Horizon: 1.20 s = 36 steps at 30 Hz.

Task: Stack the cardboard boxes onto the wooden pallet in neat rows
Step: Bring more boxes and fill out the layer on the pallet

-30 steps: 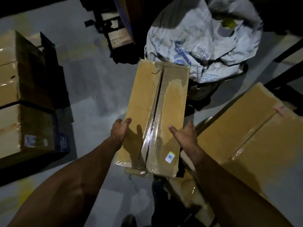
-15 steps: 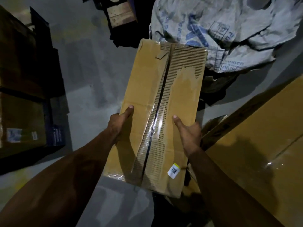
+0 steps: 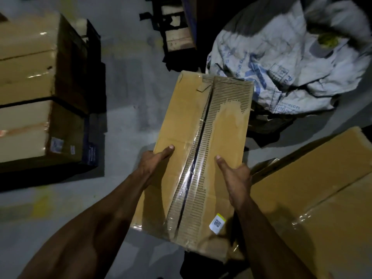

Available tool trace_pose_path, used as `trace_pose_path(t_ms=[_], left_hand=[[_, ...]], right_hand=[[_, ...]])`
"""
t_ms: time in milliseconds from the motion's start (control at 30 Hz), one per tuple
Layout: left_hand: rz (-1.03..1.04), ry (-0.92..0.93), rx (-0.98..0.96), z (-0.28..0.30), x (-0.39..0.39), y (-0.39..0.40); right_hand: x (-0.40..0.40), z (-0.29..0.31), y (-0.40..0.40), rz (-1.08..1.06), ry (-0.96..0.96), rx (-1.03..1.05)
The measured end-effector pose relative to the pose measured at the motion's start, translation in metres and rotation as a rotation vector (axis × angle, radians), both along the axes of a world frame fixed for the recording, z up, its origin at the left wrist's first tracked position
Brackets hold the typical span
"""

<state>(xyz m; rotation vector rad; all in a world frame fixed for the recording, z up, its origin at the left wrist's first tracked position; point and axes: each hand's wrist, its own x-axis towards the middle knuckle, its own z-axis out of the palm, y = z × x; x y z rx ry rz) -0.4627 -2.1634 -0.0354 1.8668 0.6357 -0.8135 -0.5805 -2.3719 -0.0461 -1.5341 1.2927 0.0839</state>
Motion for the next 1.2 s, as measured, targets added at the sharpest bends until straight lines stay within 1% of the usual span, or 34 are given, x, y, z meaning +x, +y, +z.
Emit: trace_pose_path(t_ms=[167,267,333,467,600,767,1000,1200], left_hand=[[0.030,-0.067,0.013,0.084,-0.026,0.035],[0.050,-0.139,0.026,0.139,-0.040,0.061],[0.064,-0.198,0.070,0.167,-0.049,0.079],[0.123,-0.266,0.104,0.201,-0.059,0.122],[0.182,-0.303,0.109,0.222,-0.045,0.166],[0.194,-0.347,0.070,0.230,0.006,0.224],[0.190,-0.386,0.119,0.234,0.137,0.309],[0.166,-0.418,0.152,0.253,0.237,0.354]], right_hand=[[-0.006,0.084,0.021,0.098,-0.025,-0.036],[-0.007,0.142,0.037,0.139,-0.088,-0.027],[-0.008,0.175,0.051,0.208,-0.130,-0.044],[0.000,0.219,0.088,0.308,-0.174,-0.092],[0.031,0.244,0.131,0.407,-0.197,-0.195],[0.094,0.255,0.189,0.466,-0.237,-0.263],[0.216,0.261,0.275,0.439,-0.229,-0.260],[0.315,0.275,0.319,0.446,-0.254,-0.265]])
